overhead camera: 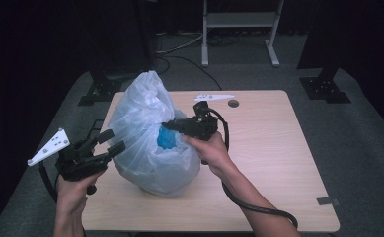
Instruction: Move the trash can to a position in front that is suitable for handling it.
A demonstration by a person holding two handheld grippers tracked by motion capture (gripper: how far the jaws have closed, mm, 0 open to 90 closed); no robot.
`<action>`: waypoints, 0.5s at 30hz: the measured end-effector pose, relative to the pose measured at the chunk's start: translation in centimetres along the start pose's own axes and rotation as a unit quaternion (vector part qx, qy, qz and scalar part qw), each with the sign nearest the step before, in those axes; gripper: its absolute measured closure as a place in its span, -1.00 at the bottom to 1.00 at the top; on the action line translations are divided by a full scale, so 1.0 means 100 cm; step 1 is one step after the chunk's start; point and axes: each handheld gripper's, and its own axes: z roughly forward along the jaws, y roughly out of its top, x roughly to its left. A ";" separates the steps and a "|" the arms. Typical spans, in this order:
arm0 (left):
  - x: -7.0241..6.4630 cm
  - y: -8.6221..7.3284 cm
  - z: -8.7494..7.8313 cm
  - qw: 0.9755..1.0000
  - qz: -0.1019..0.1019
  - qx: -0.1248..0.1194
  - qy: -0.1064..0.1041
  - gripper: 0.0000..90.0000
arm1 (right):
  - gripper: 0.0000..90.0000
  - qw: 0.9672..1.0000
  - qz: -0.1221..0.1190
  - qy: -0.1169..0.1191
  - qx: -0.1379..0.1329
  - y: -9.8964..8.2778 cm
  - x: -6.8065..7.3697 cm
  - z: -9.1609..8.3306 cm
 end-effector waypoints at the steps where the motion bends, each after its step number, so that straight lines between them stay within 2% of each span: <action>1: 0.001 -0.001 -0.002 1.000 0.003 0.000 0.003 -0.31 | 0.95 1.000 0.004 0.004 -0.002 0.001 0.000 0.000; 6: 0.004 -0.004 -0.009 1.000 -0.001 -0.008 0.015 -0.35 | 0.96 1.000 0.007 0.014 -0.009 0.005 0.001 0.001; 15: 0.011 -0.008 -0.020 1.000 -0.003 -0.008 0.028 -0.37 | 0.96 0.999 0.017 0.030 -0.025 0.015 0.003 0.002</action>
